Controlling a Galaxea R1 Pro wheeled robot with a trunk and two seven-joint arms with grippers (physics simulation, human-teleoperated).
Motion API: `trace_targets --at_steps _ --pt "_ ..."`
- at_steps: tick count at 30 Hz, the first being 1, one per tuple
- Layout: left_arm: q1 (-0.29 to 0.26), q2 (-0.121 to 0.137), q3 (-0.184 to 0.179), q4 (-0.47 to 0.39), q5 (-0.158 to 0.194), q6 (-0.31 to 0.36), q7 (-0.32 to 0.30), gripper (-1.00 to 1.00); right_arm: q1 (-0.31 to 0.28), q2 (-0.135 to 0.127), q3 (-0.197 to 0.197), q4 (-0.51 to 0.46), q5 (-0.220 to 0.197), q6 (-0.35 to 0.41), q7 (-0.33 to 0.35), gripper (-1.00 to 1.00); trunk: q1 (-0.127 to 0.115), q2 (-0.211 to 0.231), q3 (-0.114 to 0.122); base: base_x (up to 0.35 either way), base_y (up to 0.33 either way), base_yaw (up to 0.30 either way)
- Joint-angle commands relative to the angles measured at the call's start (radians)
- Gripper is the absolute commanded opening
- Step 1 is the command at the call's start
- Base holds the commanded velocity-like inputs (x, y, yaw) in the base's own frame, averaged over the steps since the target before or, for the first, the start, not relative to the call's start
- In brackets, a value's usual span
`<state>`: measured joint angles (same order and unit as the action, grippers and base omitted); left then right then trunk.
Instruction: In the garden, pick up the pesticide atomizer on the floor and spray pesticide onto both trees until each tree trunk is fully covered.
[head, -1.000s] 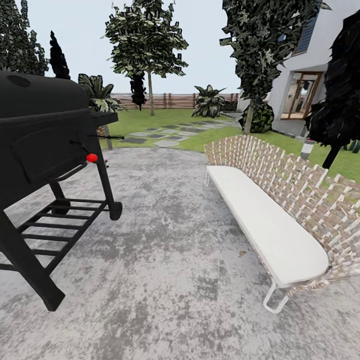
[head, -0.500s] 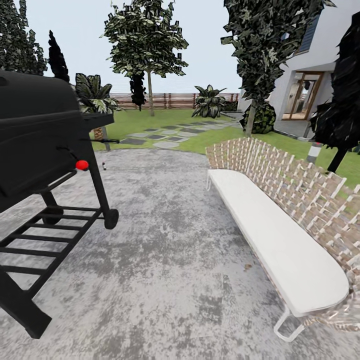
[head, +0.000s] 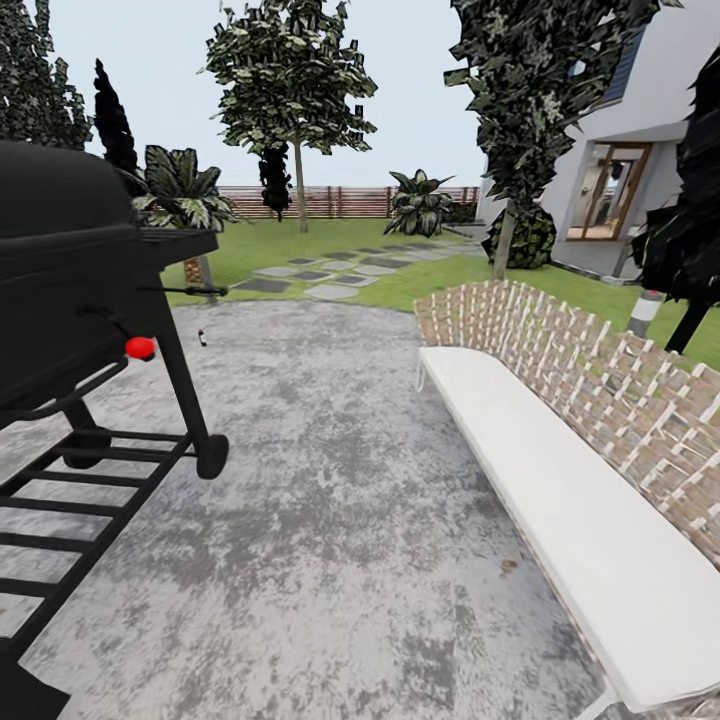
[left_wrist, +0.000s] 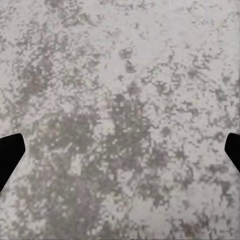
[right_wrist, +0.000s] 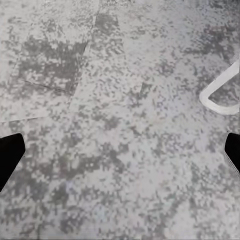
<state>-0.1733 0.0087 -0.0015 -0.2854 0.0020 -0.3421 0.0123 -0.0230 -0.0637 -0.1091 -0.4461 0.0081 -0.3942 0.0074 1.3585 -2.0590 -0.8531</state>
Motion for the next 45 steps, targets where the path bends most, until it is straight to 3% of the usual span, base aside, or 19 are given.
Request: trace_targets --at_steps 1,27,45 --pt "0.0 0.0 0.0 0.0 0.0 0.0 0.0 1.0 0.0 0.0 0.0 0.0 0.0 0.0 0.0 1.0 0.0 0.0 0.0 0.34 0.0 0.0" --pt "0.0 0.0 0.0 0.0 0.0 0.0 0.0 1.0 0.0 -0.001 0.003 0.003 0.003 0.0 0.005 1.0 0.0 0.0 0.0 0.34 0.0 0.0" --pt "0.0 0.0 0.0 0.0 0.001 0.0 0.0 1.0 0.0 -0.001 0.003 0.006 0.003 0.0 0.005 1.0 0.0 0.0 0.018 0.34 0.0 0.0"
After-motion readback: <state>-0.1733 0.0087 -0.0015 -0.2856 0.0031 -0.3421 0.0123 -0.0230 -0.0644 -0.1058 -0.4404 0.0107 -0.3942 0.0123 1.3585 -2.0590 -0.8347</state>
